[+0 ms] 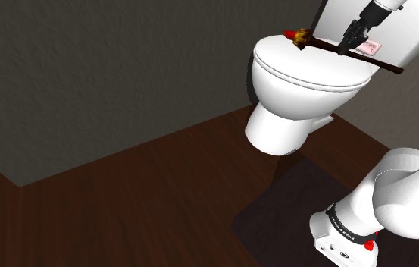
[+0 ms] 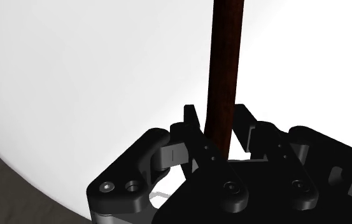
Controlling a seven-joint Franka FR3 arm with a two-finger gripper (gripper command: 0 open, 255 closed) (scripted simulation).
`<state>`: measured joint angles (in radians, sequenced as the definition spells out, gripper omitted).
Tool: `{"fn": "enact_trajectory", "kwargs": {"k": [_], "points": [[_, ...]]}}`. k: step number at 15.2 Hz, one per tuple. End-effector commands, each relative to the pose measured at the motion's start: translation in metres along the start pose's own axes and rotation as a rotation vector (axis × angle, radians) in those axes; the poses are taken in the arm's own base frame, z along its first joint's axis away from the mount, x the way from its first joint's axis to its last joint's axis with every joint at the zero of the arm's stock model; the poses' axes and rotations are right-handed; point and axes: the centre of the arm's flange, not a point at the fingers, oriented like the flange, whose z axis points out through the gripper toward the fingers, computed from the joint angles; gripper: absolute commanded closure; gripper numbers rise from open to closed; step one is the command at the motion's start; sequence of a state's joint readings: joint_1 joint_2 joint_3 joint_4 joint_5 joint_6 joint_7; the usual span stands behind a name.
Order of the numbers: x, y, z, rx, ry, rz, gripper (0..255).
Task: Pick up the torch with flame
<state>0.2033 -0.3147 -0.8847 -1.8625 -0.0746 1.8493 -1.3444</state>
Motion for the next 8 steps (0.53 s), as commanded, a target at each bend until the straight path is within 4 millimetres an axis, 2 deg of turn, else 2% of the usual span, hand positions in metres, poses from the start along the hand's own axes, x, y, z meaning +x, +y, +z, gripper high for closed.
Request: {"fn": "enact_trajectory", "kwargs": {"k": [1,8], "points": [[0.002,0.002,-0.009,0.0,0.0,0.0,255],[0.009,0.007,-0.045,0.0,0.0,0.0,255]]}}
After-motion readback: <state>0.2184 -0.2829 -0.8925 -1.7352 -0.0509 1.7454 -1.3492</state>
